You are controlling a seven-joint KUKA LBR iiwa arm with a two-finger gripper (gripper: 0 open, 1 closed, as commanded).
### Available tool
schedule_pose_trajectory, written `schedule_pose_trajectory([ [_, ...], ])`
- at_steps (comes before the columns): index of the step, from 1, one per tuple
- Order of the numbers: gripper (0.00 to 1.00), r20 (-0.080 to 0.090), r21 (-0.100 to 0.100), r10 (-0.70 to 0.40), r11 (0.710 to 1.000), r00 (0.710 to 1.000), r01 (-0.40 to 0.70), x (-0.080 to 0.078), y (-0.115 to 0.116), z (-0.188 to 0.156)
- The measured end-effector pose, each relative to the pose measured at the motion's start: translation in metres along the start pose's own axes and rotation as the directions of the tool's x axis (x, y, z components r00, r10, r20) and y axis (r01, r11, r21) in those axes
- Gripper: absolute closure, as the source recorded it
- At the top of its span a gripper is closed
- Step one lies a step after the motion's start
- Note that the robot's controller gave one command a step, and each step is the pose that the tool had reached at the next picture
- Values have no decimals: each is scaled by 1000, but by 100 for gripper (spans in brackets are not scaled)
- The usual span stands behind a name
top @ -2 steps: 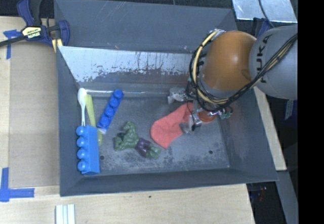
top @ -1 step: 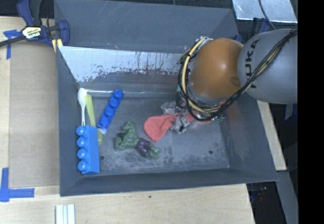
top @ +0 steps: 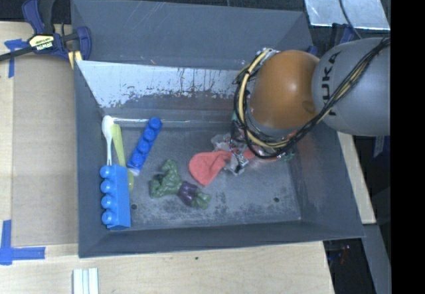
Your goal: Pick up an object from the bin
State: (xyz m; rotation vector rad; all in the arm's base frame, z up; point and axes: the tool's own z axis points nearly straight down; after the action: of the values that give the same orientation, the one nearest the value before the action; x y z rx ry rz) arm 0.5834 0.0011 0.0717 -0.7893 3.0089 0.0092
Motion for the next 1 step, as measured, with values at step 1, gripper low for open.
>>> schedule_pose_trajectory([
  [1,100,-4,-2,-89,996,996,89,4,9,-38],
])
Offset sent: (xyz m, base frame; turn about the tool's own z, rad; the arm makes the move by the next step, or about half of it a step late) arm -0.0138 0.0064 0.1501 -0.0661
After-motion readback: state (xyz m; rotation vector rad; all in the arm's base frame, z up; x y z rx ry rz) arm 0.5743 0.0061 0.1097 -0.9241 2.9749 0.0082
